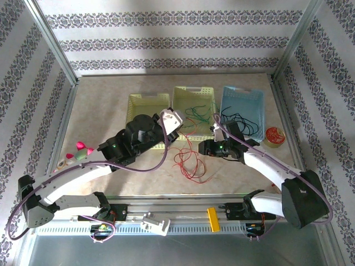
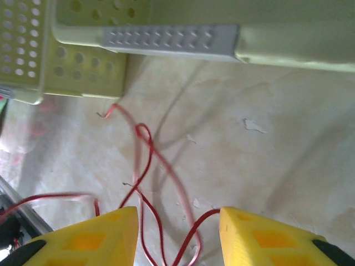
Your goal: Untangle the cables
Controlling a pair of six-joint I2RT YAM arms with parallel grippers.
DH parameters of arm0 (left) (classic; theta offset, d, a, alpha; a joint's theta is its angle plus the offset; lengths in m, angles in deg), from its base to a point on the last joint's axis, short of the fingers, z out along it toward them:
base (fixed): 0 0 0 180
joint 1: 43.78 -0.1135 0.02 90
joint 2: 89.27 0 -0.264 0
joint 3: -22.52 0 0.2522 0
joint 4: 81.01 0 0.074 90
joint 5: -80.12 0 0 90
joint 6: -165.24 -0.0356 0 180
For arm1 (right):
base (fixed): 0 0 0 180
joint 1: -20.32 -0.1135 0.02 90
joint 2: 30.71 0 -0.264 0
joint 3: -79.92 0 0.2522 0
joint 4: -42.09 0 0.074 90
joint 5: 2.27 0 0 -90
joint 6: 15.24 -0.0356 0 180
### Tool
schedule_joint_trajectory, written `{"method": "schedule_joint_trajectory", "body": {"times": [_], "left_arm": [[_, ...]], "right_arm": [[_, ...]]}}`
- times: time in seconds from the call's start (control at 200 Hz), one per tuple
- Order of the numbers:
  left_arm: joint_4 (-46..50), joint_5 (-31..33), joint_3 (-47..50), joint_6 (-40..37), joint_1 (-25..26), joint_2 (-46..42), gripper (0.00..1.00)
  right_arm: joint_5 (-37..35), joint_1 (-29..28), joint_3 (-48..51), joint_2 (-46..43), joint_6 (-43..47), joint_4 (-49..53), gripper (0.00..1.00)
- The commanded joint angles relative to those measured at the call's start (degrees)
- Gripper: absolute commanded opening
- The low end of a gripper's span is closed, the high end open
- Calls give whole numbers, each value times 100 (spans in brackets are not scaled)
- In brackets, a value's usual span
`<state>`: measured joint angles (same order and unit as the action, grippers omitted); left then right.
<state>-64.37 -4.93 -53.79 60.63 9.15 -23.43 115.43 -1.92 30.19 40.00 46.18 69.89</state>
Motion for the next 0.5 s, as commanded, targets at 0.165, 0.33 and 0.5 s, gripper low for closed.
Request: {"method": "schedule_joint_trajectory", "body": {"times": [0.165, 0.33, 0.5], "left_arm": [[-792, 109, -319, -23, 113, -348, 0], [-1291, 1035, -346, 10, 113, -323, 0], [-1313, 2343, -311, 108, 35, -75, 0]], "right_arm": [[-387, 120, 233, 50, -122, 26, 43], [-563, 270, 319, -195, -214, 7, 43], [-999, 394, 396, -866, -307, -73, 44]]}}
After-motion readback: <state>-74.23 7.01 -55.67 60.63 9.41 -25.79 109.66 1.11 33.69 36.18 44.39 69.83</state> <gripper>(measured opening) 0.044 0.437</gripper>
